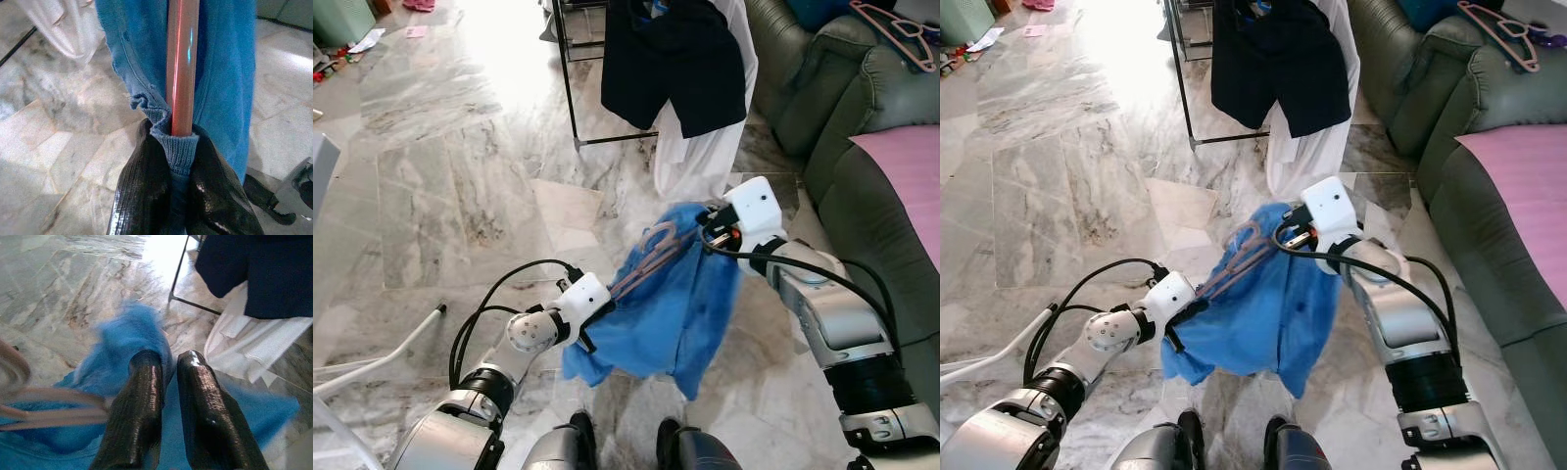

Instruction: Hang hanger

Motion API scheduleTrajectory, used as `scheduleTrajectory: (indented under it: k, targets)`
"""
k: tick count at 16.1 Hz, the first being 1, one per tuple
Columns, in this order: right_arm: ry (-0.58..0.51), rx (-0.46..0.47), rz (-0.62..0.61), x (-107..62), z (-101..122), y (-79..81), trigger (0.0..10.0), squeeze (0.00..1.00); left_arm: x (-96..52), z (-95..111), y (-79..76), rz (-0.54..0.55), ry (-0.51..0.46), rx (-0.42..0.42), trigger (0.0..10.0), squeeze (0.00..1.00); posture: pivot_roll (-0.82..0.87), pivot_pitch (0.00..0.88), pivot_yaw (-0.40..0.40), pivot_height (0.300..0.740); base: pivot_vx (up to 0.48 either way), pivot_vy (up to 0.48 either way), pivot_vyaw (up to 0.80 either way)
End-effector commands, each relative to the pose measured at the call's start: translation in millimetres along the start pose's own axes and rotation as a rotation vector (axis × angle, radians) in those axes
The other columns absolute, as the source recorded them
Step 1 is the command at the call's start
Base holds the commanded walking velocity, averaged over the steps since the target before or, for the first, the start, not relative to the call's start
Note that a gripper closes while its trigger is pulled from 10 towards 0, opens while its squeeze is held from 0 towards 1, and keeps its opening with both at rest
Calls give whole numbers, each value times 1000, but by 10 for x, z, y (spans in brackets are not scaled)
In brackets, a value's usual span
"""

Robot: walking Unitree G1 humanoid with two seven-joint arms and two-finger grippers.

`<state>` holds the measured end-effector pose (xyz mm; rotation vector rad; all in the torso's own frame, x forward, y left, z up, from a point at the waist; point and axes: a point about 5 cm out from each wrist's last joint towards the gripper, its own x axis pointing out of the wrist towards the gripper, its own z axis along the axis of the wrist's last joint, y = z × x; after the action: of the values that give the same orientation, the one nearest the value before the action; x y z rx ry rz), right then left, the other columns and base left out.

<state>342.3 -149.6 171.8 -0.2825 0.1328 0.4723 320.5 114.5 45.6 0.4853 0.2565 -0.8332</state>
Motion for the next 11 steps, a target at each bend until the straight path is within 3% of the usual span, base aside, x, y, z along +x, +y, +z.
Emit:
scheduleTrajectory:
  k: [1, 5, 9, 11]
  targets:
    - [6, -9, 15, -29, -34, -6, 10000, 1000, -8, 27, -29, -37, -31, 39, 10000, 0, -220, 219, 54, 740, 0, 0, 0]
    - [-16, -63, 135, -106, -12, 46, 10000, 1000, -25, 54, -96, -126, -73, 106, 10000, 0, -228, 216, 53, 740, 0, 0, 0]
    - [-30, -93, 124, -163, 2, -33, 10000, 1000, -32, 65, -118, -168, -98, 84, 10000, 0, -234, 215, 53, 740, 0, 0, 0]
    - [-48, -151, 137, -267, 44, -111, 10000, 1000, -51, 75, -85, -191, -101, 87, 10000, 0, -233, 214, 53, 740, 0, 0, 0]
